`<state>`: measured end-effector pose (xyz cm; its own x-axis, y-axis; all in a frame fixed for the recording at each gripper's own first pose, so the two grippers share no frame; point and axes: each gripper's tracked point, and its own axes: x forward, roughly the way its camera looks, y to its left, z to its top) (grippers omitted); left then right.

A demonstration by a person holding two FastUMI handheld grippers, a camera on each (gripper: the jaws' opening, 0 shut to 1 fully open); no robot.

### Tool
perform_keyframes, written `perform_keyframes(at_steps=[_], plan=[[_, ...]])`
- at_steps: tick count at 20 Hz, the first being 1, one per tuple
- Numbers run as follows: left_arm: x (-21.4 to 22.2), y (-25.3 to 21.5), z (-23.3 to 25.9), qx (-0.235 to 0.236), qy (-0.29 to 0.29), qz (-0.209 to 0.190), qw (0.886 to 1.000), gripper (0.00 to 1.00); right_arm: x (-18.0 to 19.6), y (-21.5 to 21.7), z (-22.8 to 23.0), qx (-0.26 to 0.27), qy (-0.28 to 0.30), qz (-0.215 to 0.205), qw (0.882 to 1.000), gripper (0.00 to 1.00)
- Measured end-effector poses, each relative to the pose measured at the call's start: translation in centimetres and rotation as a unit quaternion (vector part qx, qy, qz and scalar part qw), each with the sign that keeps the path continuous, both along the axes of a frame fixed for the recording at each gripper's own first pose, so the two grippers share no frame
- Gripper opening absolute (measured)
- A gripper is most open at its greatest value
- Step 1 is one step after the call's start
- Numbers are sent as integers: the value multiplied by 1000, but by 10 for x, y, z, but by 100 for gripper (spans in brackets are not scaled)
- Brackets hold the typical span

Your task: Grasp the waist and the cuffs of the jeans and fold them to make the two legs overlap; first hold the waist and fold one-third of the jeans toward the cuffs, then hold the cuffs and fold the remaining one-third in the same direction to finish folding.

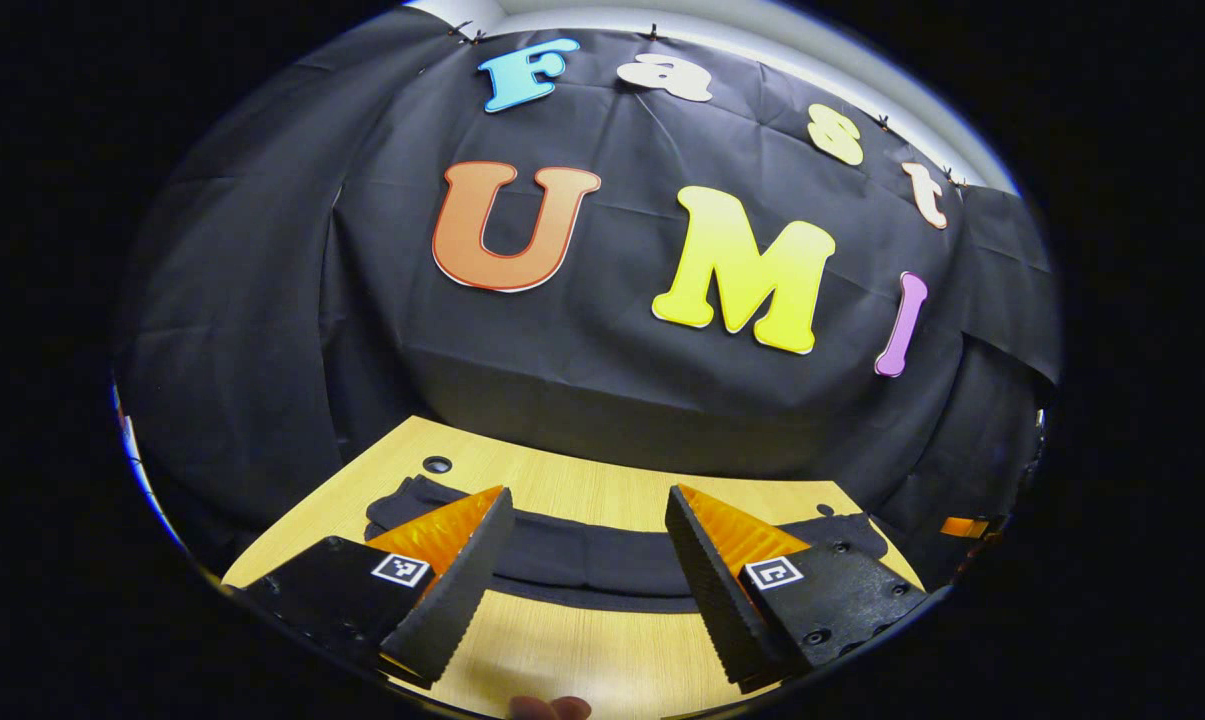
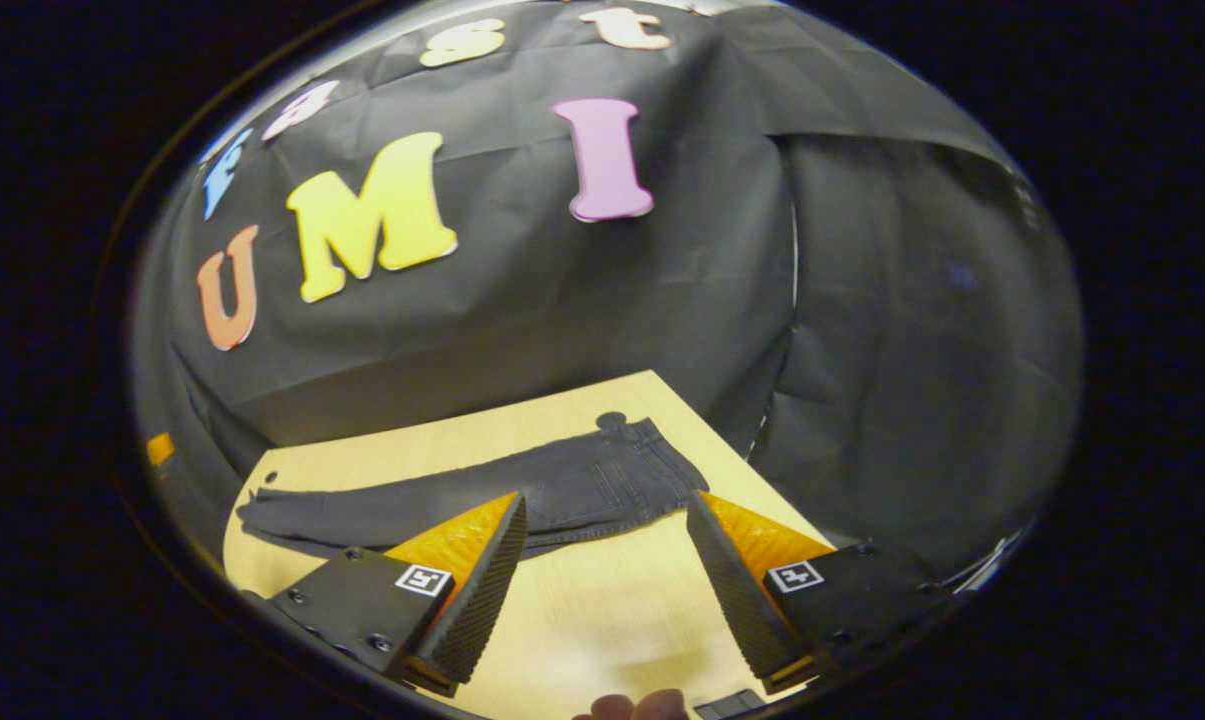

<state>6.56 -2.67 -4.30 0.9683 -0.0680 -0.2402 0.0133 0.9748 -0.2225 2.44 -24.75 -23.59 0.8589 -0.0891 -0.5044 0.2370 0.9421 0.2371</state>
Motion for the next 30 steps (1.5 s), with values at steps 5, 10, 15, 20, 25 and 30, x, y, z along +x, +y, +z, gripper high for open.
perform_keyframes(at_steps=[5, 10, 15, 20, 25, 30], plan=[[-5, -15, 8, 22, 12, -2, 1000, 99, 48, -40, -69, 35, 32, -43, 998, 99], [-1, -48, -7, 40, 39, -7, 998, 99, 109, -71, -143, 68, 59, -73, 993, 99], [2, -61, -25, 52, 70, -12, 996, 98, 143, -83, -183, 75, 83, -73, 991, 99], [3, -63, -34, 43, 83, -8, 996, 99, 150, -66, -176, 96, 82, -36, 991, 67], [-6, -43, -36, 33, 82, 10, 996, 99, 143, -65, -158, 106, 91, -57, 988, 16], [-14, -9, -35, 11, 67, 41, 997, 99, 132, -63, -95, 76, 40, -52, 995, 5]])
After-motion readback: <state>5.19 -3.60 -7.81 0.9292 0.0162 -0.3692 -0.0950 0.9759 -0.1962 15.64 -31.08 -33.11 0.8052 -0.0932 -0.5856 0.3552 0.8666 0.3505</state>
